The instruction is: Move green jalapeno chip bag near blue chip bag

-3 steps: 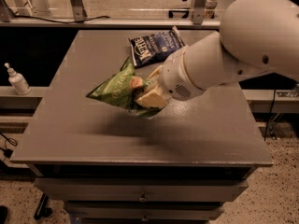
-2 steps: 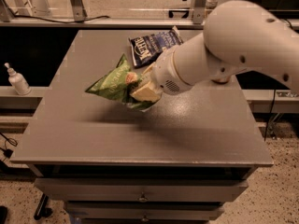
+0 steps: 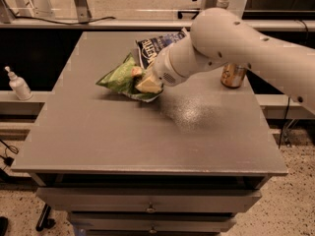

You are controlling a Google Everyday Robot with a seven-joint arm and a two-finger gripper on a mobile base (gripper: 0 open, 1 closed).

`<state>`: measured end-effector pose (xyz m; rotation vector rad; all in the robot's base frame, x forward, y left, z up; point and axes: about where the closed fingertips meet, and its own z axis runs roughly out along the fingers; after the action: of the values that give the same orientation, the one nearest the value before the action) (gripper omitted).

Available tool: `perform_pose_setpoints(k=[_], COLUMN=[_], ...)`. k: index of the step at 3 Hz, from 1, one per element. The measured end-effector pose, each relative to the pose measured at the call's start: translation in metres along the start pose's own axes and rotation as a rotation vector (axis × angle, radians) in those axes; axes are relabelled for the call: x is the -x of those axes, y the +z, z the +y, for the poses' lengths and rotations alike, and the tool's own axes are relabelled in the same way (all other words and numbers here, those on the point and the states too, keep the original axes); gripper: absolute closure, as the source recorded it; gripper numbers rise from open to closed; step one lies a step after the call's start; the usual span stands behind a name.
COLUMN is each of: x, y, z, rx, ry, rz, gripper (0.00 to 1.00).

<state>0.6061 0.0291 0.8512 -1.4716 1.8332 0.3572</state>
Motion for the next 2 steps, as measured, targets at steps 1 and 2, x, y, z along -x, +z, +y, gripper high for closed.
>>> perform_pose_setpoints(k=[1,2], x=[-0.0111,-0.0104], y=[0.0080,0.0073], z=[-0.0213,-0.0215], rx=[-0.019,-0.019], ry=[0.006,0.006], rz=[0.031,0.031], gripper=[1.00,1.00])
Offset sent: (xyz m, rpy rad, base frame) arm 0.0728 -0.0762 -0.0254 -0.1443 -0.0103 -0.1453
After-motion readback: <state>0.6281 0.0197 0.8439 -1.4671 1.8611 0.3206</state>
